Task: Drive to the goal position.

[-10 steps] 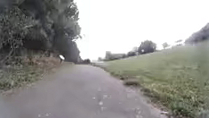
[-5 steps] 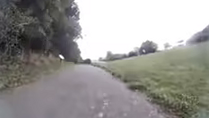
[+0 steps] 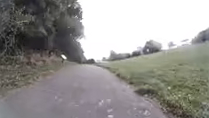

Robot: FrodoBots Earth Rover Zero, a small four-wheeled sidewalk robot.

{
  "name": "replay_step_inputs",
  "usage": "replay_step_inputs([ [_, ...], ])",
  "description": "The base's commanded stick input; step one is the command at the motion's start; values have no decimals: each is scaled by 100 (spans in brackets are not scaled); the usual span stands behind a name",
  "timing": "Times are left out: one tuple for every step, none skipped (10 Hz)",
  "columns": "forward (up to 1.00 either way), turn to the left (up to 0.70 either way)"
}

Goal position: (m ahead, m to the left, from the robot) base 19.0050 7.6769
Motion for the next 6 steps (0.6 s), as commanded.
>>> replay_step_inputs([
  [70,27],
  [70,27],
  [70,27],
  [70,27],
  [70,27],
  [70,0],
])
